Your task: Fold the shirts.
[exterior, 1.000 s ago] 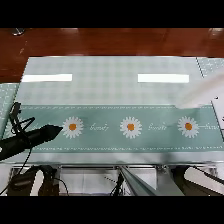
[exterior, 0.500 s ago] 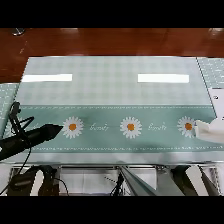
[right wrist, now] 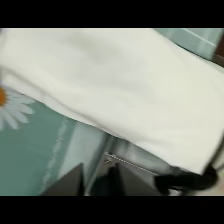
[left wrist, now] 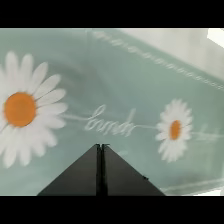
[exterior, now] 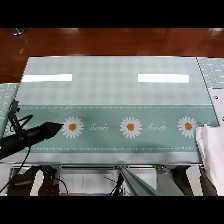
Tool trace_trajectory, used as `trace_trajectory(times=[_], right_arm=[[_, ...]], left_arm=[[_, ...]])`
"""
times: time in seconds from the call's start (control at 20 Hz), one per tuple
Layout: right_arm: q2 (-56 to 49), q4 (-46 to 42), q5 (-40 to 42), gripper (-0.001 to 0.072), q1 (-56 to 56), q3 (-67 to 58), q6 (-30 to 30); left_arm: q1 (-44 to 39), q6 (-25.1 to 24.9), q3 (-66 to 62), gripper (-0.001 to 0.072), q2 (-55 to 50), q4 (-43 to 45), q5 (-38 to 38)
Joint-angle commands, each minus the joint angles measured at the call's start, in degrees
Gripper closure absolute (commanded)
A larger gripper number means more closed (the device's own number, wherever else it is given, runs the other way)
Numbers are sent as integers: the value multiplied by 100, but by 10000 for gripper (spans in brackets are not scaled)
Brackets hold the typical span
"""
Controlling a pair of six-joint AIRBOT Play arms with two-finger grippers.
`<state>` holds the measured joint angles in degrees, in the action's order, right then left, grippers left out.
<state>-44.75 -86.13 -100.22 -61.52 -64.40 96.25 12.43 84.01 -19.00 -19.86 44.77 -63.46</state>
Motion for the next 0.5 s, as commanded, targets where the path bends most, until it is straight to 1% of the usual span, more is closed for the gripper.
trace_trajectory(times=[0.0, 0.05, 0.1, 0.15, 0.2, 0.25, 0.3, 0.35, 0.4, 0.45], right_arm=[[-570, 3294, 1246, 690, 225, -409, -660], [-651, 4288, 2004, 690, 680, -514, -1279], [-643, 4682, 2726, 690, 1296, -557, -1617], [-625, 4645, 3311, 690, 2118, -564, -1882], [-658, 4258, 3652, 689, 2949, -562, -2017], [-741, 3536, 3834, 689, 3908, -557, -2011], [-859, 2774, 3880, 689, 4787, -527, -1928], [-1029, 1989, 3921, 689, 5702, -417, -1644], [-1235, 1292, 3976, 689, 6439, -262, -1189], [-1491, 616, 4006, 689, 7023, -87, -503]], left_arm=[[-66, -925, -503, 681, -758, -1663, 328], [-177, -1368, -852, 681, -1130, -2280, 352], [-354, -1709, -1355, 681, -1567, -2697, 358], [-584, -1781, -1930, 681, -1982, -2767, 356], [-909, -1803, -2583, 682, -2402, -2669, 382], [-1294, -1799, -3161, 682, -2752, -2328, 509], [-1770, -1714, -3709, 682, -3097, -1580, 717], [-2277, -1217, -4129, 683, -3414, -476, 911], [-2721, -549, -4380, 683, -3681, 671, 988], [-3123, 57, -4476, 682, -3926, 1733, 997]])
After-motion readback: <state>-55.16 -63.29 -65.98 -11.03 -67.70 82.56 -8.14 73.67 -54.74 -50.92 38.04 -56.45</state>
